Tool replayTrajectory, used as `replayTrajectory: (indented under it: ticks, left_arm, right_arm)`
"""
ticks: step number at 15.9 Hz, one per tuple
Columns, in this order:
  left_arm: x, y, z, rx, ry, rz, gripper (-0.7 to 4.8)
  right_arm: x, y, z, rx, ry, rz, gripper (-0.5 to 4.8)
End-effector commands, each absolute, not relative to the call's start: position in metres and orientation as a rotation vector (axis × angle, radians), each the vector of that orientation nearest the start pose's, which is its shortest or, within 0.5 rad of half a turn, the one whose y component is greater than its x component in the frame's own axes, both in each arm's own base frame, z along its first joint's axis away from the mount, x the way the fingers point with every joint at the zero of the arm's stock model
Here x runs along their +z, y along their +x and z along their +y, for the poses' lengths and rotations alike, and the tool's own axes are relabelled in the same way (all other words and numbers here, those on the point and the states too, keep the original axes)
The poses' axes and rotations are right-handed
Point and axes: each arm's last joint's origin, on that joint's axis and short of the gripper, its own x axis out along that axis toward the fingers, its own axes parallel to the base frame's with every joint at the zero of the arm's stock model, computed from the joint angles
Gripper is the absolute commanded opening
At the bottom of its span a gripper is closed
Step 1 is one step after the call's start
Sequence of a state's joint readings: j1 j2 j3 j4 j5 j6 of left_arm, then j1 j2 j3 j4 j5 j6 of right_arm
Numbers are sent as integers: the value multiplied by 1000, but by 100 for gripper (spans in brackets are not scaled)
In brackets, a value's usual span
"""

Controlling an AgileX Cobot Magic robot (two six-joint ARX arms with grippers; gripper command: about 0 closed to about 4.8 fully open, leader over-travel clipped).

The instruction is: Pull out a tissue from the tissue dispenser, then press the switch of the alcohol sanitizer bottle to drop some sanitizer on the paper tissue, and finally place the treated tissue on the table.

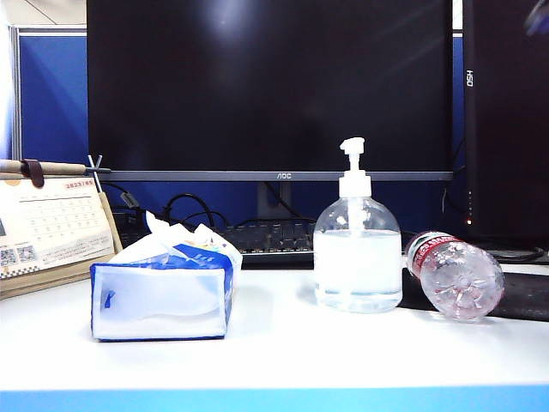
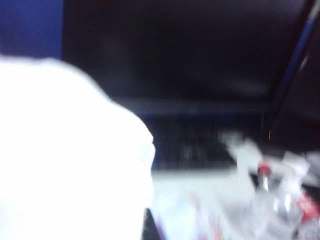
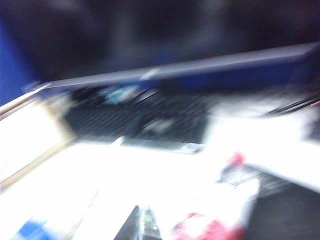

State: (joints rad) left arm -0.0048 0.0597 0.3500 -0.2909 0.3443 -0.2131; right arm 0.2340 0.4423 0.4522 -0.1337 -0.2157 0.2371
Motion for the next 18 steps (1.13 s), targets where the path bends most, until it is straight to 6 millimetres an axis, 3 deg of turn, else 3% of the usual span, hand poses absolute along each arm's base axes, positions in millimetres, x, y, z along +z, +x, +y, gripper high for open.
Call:
replayTrajectory:
  ticks: [1,6,9,10,11,12,18]
  left_arm:
    - [203,89,-10,-339,-362,90,-6]
    - [151,98,-10,-296,-475,246,-6]
    - [150,98,-10,-291,-466,247,-6]
    - [149,98,-10,-289,-471,260,70]
    - [148,98,-10,-279,-480,269,317]
    - [147,98,-9,-242,-516,281,479]
    - [149,98,-10,-276,-609,283,479]
  right_arm:
    - [240,122,39,570,312,159,-1]
    - [236,123,40,574,296,139,-1]
    - [238,123,40,579,298,112,-1]
    - [238,123,40,580,307,112,-1]
    - [238,123,40,586,307,114,-1]
    - [238,122,40,596,307,117,-1]
    - [238,122,41,615,307,124,-1]
